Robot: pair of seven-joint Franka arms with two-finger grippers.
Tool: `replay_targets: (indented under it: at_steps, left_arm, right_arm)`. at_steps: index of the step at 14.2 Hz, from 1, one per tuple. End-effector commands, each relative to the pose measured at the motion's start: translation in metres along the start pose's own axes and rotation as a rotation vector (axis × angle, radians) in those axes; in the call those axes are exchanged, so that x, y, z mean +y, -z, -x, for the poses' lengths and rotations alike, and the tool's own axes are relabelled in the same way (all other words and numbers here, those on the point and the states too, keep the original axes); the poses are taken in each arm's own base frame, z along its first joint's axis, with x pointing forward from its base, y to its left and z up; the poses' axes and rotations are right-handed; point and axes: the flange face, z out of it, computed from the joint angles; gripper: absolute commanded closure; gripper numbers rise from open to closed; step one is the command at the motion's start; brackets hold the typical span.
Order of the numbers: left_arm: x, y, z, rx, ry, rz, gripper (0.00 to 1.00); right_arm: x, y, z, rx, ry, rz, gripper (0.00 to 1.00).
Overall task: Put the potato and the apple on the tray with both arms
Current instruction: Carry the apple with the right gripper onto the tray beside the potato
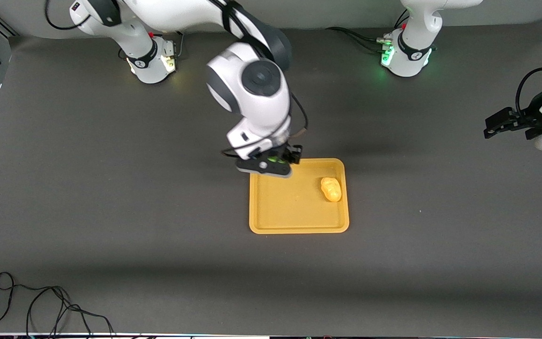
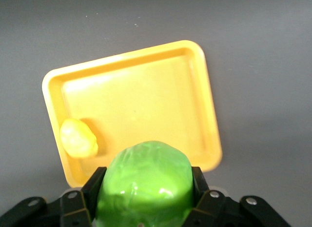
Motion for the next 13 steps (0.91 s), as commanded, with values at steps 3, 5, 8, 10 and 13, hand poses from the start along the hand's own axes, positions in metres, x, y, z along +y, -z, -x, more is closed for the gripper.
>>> replay_targets:
  at_steps: [3, 5, 8, 10, 13]
  left_arm:
    - [-0.001, 0.01, 0.011, 0.0, -0.045, -0.034, 0.0]
    - [0.006, 0.007, 0.01, -0.006, -0.051, -0.034, 0.0]
    - [0.007, 0.006, 0.01, -0.011, -0.068, -0.034, 0.0]
    - [0.007, 0.006, 0.008, -0.005, -0.068, -0.034, 0.0]
    - [0.008, 0.005, 0.007, -0.006, -0.07, -0.035, 0.0]
  right_arm:
    - [-0.017, -0.107, -0.017, 0.073, -0.015, -0.024, 0.5]
    - [-0.016, -0.138, -0.019, 0.076, -0.015, -0.018, 0.5]
    - [-0.017, -0.178, -0.014, 0.077, -0.008, -0.016, 0.5]
    - [-0.016, -0.195, -0.012, 0.082, -0.003, -0.017, 0.5]
    - [-0.024, -0.209, 0.002, 0.084, 0.017, -0.022, 0.5]
